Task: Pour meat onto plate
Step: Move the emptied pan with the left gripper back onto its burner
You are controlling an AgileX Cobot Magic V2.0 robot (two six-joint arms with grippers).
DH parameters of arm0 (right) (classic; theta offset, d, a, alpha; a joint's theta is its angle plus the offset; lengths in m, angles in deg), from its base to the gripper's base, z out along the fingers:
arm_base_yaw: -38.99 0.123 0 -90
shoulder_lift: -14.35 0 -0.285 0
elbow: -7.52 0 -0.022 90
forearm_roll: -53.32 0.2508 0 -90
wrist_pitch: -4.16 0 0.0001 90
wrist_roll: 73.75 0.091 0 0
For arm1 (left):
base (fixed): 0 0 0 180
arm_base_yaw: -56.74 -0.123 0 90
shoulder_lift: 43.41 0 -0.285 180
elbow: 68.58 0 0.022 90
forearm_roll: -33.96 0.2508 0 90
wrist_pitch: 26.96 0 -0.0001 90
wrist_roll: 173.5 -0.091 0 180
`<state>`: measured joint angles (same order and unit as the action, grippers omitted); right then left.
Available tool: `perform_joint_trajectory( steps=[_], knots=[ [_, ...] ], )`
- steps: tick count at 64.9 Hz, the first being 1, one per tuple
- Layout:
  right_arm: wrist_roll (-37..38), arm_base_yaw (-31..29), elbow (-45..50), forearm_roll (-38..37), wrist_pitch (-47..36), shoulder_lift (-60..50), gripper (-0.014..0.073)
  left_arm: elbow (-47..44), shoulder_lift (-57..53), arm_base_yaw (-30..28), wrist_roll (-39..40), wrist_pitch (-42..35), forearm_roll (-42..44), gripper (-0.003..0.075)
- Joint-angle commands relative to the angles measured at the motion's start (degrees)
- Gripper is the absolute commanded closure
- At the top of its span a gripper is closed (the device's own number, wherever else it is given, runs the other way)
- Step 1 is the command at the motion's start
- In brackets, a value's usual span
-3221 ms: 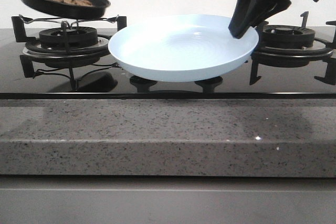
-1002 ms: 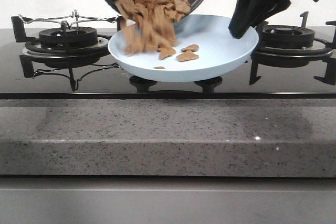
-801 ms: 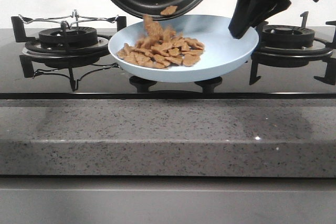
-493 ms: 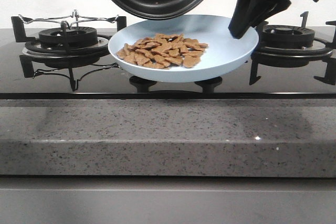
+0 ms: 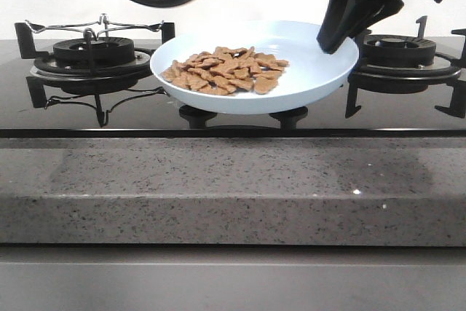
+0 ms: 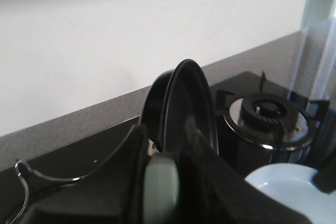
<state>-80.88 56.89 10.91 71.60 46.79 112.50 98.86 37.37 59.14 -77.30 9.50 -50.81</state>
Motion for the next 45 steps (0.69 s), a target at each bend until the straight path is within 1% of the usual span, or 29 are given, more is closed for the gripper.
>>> perform_joint_trajectory(
  steps=[1,8,17,25,30,37,45],
  knots=[
    [-0.7,-0.1,-1.2,0.6,-2.4,-2.3,0.07,4.1,0.7,-3.8,9.2,1.9,-4.0,0.0741],
    [-0.7,-0.1,-1.2,0.6,-2.3,-2.3,0.07,7.3,4.7,-8.9,18.5,6.7,-3.8,0.0741],
    [-0.7,-0.1,-1.2,0.6,-2.3,-2.3,0.07,10.5,10.0,-13.8,26.2,10.8,-3.7,0.0741],
    [-0.7,-0.1,-1.2,0.6,-2.3,-2.3,0.07,11.5,13.6,-16.0,30.4,11.4,-5.2,0.0741],
    [-0.7,-0.1,-1.2,0.6,-2.3,-2.3,0.07,11.5,15.6,-17.0,32.1,11.5,-7.8,0.0741],
    [-0.7,-0.1,-1.2,0.6,-2.3,-2.3,0.07,11.5,18.0,-17.6,34.2,11.8,-11.0,0.0741],
    [-0.7,-0.1,-1.2,0.6,-2.3,-2.3,0.07,11.5,20.6,-18.2,36.9,12.1,-11.7,0.0741]
  ],
)
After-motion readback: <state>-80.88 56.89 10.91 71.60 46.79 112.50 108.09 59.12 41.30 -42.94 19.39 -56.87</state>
